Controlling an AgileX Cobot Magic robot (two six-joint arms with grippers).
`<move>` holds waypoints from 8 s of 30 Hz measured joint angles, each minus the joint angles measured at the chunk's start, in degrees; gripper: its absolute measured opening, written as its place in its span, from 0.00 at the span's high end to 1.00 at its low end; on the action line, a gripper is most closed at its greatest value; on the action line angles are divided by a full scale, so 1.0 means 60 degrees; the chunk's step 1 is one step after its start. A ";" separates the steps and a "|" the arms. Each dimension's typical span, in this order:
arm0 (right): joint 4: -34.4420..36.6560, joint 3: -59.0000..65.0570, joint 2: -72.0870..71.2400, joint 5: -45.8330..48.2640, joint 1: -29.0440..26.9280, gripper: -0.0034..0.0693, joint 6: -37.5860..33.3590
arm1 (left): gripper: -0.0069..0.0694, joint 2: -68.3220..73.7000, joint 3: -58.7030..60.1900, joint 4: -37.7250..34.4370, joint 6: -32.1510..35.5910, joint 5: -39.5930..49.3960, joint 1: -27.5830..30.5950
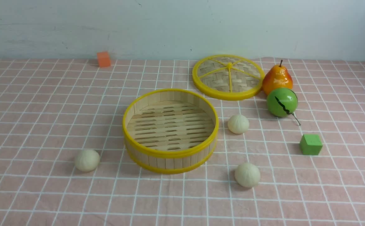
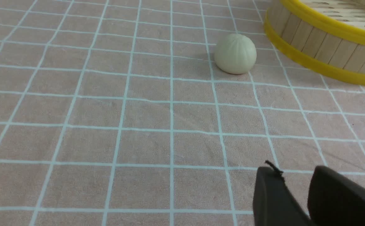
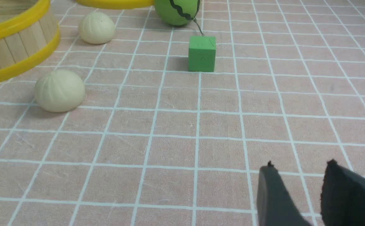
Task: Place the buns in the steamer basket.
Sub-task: Use the left arm to grab a steamed stuffed bun, then use the left arm to put the steamed stuffed bun into the steamer, then use the right arm to grab a steamed stuffed bun, then use the right arm to put the steamed stuffed bun into the steamer, then use the right arm to grab a steamed stuffed bun
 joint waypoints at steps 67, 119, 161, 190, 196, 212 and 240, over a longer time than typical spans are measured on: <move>0.0355 -0.1755 0.1524 -0.6846 0.0000 0.87 0.0958 | 0.93 0.1999 -0.3650 0.0105 -0.2929 -0.6387 0.0000; 0.0476 -0.7629 1.2092 0.2760 0.2234 0.93 -0.1463 | 0.93 1.7104 -1.1972 0.1188 -0.1130 0.2009 -0.0893; 0.0642 -1.2218 1.6749 0.3816 0.4510 0.43 -0.1446 | 0.76 1.1587 -1.2661 0.0955 -0.1281 0.3972 -0.2855; -0.0656 -1.8242 1.9376 0.4548 0.5326 0.95 -0.2124 | 0.93 0.5753 -0.5555 0.4908 -0.3846 0.1878 -0.2855; -0.0607 -1.8927 2.1202 0.4479 0.5657 0.92 -0.2196 | 0.93 0.5753 -0.5418 0.4947 -0.3976 0.1536 -0.2855; -0.0983 -2.0568 2.0620 0.6370 0.5489 0.24 -0.2128 | 0.93 0.5753 -0.5335 0.4976 -0.3985 0.1573 -0.2855; 0.0013 -2.0295 2.2688 0.6411 0.3177 0.69 -0.1317 | 0.93 0.5753 -0.5325 0.4976 -0.4001 0.1547 -0.2855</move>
